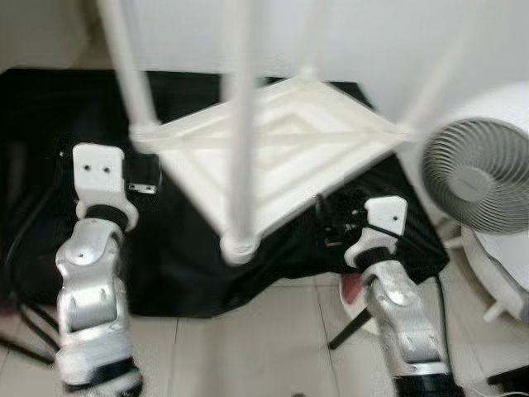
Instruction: Building children table
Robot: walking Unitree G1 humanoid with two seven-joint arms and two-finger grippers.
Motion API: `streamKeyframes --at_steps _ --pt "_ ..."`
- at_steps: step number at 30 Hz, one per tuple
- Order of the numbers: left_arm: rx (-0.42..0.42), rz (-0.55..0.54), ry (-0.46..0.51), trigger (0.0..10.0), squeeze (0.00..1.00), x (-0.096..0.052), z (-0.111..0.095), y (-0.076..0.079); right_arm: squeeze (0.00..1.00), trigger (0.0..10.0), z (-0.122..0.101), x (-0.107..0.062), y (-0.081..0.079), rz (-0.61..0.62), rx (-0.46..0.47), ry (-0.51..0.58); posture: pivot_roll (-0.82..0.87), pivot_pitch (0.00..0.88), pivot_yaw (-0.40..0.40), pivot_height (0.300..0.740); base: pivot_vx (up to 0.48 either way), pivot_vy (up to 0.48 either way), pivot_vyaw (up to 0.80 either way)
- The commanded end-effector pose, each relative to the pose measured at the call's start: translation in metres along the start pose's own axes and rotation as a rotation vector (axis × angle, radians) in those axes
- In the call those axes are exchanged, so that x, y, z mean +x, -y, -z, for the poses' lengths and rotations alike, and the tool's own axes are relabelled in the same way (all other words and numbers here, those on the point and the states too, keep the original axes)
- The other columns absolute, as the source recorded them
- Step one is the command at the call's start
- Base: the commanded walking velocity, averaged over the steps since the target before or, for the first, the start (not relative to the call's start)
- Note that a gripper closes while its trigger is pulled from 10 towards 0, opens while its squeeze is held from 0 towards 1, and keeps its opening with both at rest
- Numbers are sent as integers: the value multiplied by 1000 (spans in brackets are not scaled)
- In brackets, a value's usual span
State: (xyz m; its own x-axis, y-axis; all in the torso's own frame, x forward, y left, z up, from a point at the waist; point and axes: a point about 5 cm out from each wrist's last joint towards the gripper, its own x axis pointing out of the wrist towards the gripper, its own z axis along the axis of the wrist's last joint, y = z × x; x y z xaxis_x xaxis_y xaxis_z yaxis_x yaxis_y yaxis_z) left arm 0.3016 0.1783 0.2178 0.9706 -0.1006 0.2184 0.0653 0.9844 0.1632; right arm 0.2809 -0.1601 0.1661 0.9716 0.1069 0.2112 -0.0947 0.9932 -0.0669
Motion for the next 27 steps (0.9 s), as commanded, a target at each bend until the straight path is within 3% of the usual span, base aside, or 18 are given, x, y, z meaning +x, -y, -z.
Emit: streamKeyframes --at_steps 1,23,27 --pt "12 -37 -8 10000 0 -3 2 -10 0 10000 -3 1 -10 -32 17 15 -38 80 -18 740 0 0 0" --pt "29 -61 -38 10000 0 -1 6 -13 0 10000 -1 1 -14 -47 19 9 -34 74 -13 740 0 0 0" --pt "39 -67 -42 10000 0 -1 6 -14 0 10000 -2 2 -19 -106 -20 14 -33 71 -11 740 0 0 0"
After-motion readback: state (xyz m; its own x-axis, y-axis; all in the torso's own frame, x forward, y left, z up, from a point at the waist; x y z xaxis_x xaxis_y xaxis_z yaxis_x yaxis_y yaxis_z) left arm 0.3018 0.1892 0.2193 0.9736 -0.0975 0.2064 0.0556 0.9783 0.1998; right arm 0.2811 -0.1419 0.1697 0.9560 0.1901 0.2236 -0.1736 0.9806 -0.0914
